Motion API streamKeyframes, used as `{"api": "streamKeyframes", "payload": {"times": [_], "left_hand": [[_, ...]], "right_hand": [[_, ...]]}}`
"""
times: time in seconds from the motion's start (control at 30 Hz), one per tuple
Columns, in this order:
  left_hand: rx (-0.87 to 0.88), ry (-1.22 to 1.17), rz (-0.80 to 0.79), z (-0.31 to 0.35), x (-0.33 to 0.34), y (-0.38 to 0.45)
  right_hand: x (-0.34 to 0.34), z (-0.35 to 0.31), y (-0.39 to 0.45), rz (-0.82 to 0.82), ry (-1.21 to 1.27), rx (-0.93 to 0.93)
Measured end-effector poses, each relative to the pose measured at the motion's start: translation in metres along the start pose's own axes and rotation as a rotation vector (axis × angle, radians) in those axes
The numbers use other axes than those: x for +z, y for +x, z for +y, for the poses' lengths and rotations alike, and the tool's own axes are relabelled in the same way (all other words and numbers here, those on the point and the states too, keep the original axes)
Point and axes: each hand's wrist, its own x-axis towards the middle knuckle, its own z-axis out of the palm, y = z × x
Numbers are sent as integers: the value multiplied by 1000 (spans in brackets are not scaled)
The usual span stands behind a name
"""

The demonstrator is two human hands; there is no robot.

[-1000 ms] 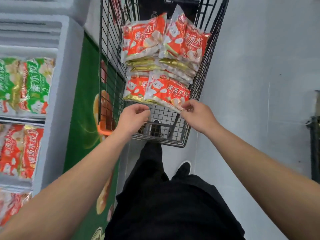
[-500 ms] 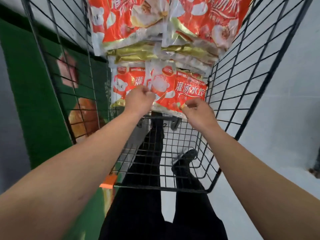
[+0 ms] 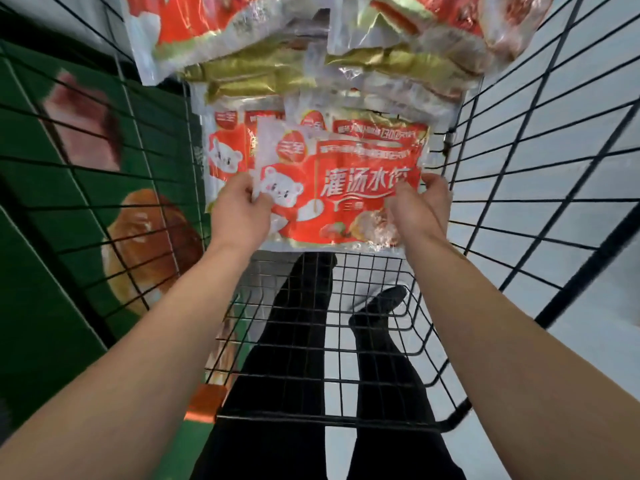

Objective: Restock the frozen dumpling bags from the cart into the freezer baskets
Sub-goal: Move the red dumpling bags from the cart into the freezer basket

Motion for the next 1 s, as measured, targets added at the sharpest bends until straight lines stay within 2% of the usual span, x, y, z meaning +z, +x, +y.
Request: {"api": "streamKeyframes", "payload": {"times": [0.13, 0.2, 0.27, 0.43, 0.6, 0.77, 0.9, 1.0], "left_hand": [[-261, -197, 9, -26, -7, 4], [-393, -389, -36, -22, -9, 6], [-445, -530, -93, -17, -11, 7], [-323, -554, -140, -14, -21, -5], [-272, -629, -99, -8, -33, -54], [-184, -655, 21, -7, -68, -131], [-49, -624, 163, -24, -102, -205], [-14, -636, 285, -34, -120, -274]], "right_hand": [[8, 4, 5, -120, 140, 181], [8, 9, 6, -100, 112, 181], [7, 16, 3, -99, 90, 144], [-3, 19, -18, -51, 81, 75], [-27, 12, -57, -23, 21, -69], [-72, 9, -104, -69, 27, -249], [-113, 13, -152, -166, 36, -372], [-137, 17, -186, -254, 56, -444]]}}
